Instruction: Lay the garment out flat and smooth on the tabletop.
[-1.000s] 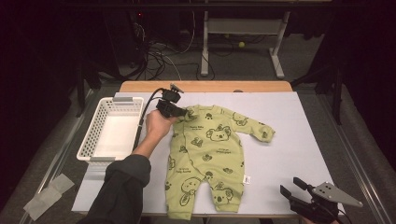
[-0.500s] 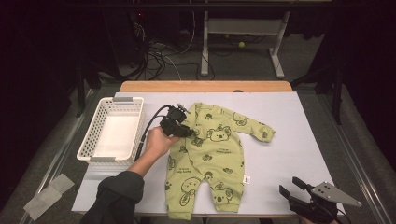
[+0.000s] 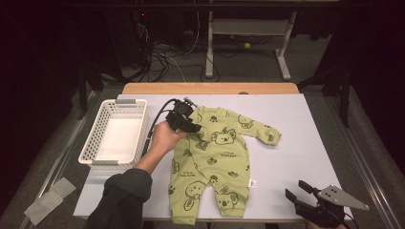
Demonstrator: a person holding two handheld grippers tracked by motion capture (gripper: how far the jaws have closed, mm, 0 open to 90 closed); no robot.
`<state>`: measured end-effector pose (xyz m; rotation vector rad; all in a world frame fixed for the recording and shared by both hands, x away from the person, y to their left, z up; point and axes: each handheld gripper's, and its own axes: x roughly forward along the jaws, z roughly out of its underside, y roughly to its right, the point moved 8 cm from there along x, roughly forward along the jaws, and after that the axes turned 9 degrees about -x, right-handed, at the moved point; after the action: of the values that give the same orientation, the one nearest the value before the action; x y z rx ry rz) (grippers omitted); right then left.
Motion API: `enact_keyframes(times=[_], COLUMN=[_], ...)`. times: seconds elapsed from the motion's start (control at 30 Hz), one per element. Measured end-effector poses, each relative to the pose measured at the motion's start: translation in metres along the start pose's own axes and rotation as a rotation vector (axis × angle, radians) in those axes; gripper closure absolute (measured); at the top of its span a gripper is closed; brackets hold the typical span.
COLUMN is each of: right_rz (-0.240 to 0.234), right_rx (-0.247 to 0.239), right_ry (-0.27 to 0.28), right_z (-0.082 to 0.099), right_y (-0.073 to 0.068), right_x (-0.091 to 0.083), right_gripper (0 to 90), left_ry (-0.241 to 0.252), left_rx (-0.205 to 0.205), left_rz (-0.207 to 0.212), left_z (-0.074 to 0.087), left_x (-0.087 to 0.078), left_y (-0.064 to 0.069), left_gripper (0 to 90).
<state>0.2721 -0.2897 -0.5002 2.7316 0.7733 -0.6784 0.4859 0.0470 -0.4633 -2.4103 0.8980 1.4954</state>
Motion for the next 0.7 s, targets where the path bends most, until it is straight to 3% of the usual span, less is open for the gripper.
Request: enact_keyframes(times=[0.27,0.37,0.5,0.7], right_rz=[-0.006,-0.007,-0.008,-0.008], right_rx=[0.000,-0.002,-0.002,0.000], right_ry=[0.000,0.001,-0.002,-0.001], right_z=[0.001,0.000,0.000,0.000], right_y=[0.000,-0.001,-0.001,-0.001], right_x=[0.000,0.000,0.000,0.000], right_gripper=[40.1,40.2,40.3,40.4], left_ry=[-0.108,-0.142,-0.129,-0.091], left_rx=[0.056,0.070,0.069,0.063], left_rz=[-0.020,-0.009,0.014,0.039], left_z=[0.011,0.018,0.021,0.038], left_x=[0.026,0.028,0.024,0.018], left_y=[0.012,0.017,0.020,0.022], left_gripper=[46.6,57.2,74.1,78.4])
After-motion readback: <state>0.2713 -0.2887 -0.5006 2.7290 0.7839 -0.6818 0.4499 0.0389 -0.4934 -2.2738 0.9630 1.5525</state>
